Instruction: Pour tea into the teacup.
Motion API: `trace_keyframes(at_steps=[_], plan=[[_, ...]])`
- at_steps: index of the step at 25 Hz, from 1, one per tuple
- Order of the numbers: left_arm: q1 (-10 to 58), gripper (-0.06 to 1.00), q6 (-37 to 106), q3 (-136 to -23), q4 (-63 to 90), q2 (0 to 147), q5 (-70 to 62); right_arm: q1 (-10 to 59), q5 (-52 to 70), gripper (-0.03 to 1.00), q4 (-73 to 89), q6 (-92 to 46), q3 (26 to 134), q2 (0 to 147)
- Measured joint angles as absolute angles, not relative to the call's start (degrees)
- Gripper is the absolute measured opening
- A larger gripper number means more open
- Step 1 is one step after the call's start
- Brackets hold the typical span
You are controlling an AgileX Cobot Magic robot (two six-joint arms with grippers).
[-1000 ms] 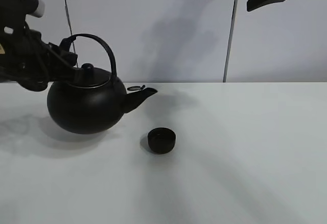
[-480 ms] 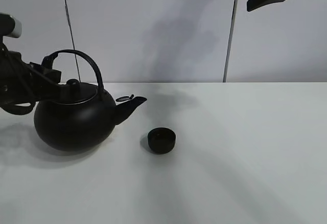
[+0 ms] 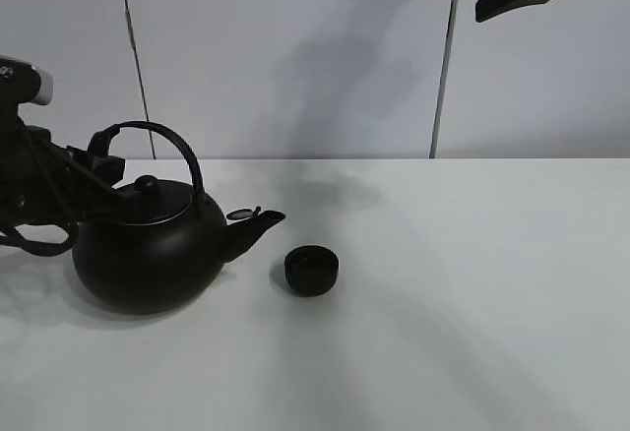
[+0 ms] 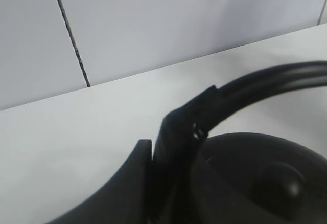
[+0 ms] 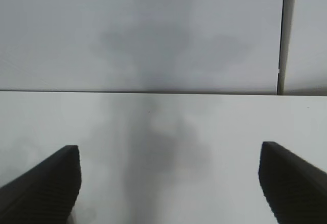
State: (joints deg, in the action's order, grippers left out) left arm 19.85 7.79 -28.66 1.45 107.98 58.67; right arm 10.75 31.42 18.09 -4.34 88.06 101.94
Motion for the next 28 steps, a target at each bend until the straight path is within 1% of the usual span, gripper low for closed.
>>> trace_keyframes(at_steps=[13,17,21,23,26,28], plan=[[19.85,0.11,7.97,-27.37,0.97,108.00,59.49,10.75,31.42,0.65,18.09,-4.34,88.06,101.94],[19.85,0.14,7.37,-25.83,0.66,107.90,61.25,10.75,31.42,0.65,18.09,-4.34,88.06,101.94],[19.85,0.26,5.95,-25.02,0.46,106.89,64.81,10.75,31.42,0.65,18.09,-4.34,88.06,101.94],[19.85,0.35,5.63,-24.74,0.40,106.49,64.84,10.75,31.42,0.65,18.09,-4.34,88.06,101.94],[19.85,0.45,5.21,-23.85,0.47,106.36,65.20,10.75,31.42,0.65,18.09,-4.34,88.06,101.94],[19.85,0.49,4.68,-22.82,0.47,106.20,65.20,10.75,31.42,0.65,18.15,-4.34,88.06,101.94]])
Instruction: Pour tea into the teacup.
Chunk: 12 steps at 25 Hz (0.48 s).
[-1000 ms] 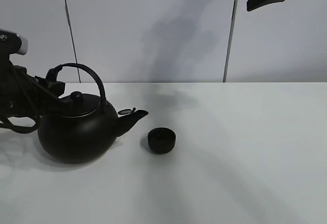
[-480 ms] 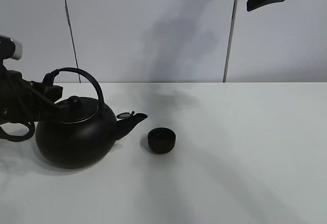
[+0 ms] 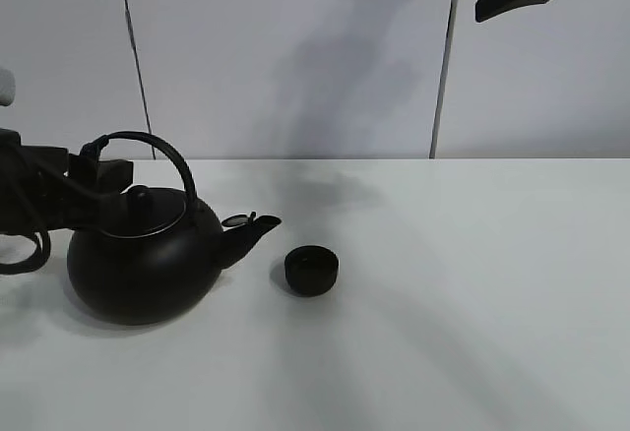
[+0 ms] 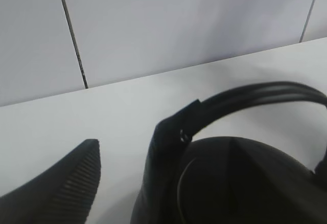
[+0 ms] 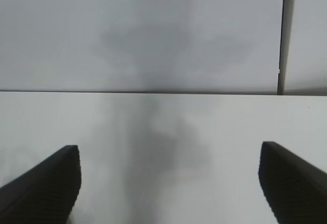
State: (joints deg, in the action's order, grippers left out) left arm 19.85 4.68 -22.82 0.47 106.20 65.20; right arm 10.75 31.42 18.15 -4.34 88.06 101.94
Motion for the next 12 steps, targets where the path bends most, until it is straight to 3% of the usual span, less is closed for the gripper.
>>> trace_keyframes(at_steps=[8,12], plan=[[19.85,0.54,3.47,-16.89,-0.66,100.50,65.39,10.75,31.42,0.65,18.20,-4.34,88.06,101.94],[19.85,0.64,1.35,-13.22,-0.92,94.83,65.39,10.75,31.42,0.65,18.20,-4.34,88.06,101.94]])
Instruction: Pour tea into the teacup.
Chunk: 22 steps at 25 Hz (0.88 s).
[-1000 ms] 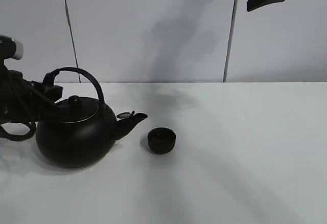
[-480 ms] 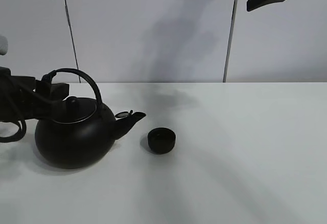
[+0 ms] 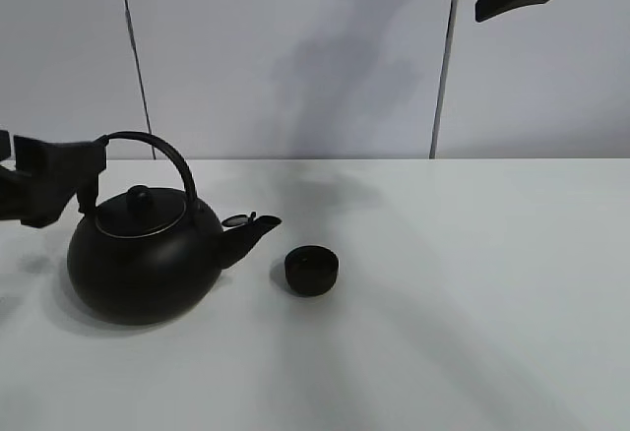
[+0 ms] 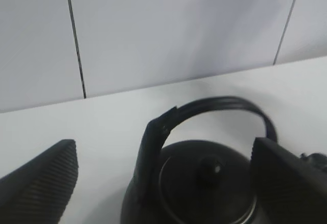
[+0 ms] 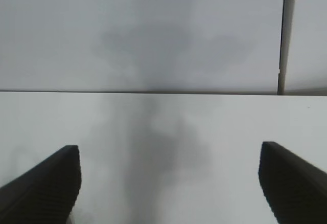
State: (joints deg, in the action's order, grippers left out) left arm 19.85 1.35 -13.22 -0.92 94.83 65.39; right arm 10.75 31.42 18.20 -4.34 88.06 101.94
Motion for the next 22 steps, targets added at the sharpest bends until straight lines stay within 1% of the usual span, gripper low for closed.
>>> trace_keyframes(at_steps=[2,4,7,9,13,15,18,20,22], plan=[[19.85,0.67,-1.50,-12.38,-2.70,90.61,64.48,10.75,31.42,0.65,18.20,-4.34,88.06,101.94],[19.85,0.68,-4.36,-12.20,-5.31,85.90,60.59,10.75,31.42,0.65,18.20,-4.34,88.06,101.94],[19.85,0.69,-8.92,-13.26,-9.60,78.14,50.18,10.75,31.42,0.65,18.20,-4.34,88.06,101.94],[19.85,0.69,-11.48,-15.82,-12.16,72.90,40.90,10.75,31.42,0.65,18.20,-4.34,88.06,101.94],[20.11,0.69,-19.45,-26.01,-20.46,66.20,20.16,10.75,31.38,0.65,18.20,-4.34,88.06,101.94],[21.67,0.69,-25.52,-32.62,-25.35,65.08,9.27,10.75,31.38,0.65,18.20,-4.34,88.06,101.94],[27.22,0.69,-31.13,-44.60,-30.08,65.22,-8.84,10.75,31.38,0.65,18.20,-4.34,88.06,101.94],[31.62,0.69,-30.39,-52.13,-30.16,66.62,-20.38,10.75,31.38,0.65,18.20,-4.34,88.06,101.94],[34.10,0.69,-26.75,-59.24,-27.10,68.84,-28.31,10.75,31.38,0.65,18.20,-4.34,88.06,101.94]])
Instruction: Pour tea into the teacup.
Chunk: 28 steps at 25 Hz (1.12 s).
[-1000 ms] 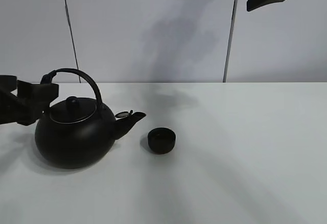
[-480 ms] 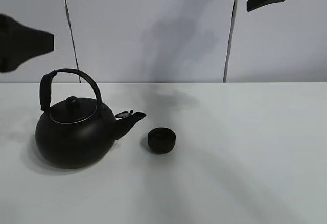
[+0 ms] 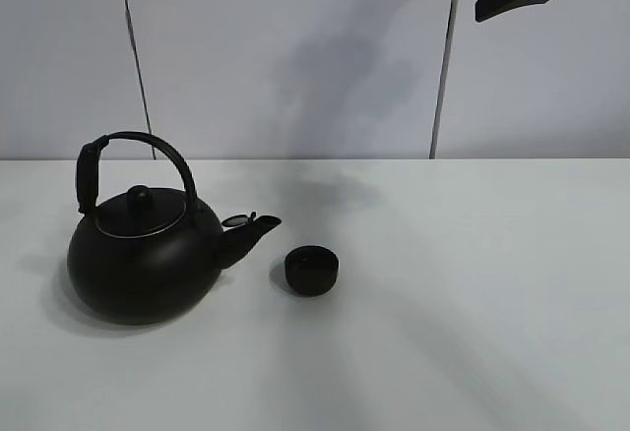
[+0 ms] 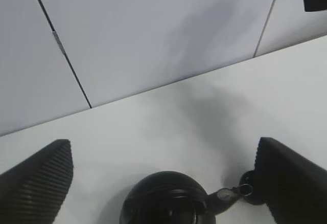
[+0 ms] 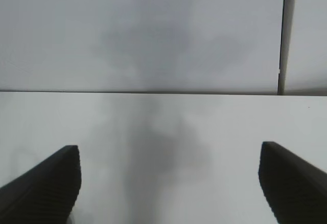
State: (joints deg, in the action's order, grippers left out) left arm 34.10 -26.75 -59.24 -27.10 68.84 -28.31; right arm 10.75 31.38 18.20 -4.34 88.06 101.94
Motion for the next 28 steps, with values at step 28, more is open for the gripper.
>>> trace_keyframes(at_steps=[28], plan=[[25.55,0.69,-6.01,-95.05,8.68,97.19,-65.97,10.75,58.59,0.65,27.27,-3.32,88.06,101.94]])
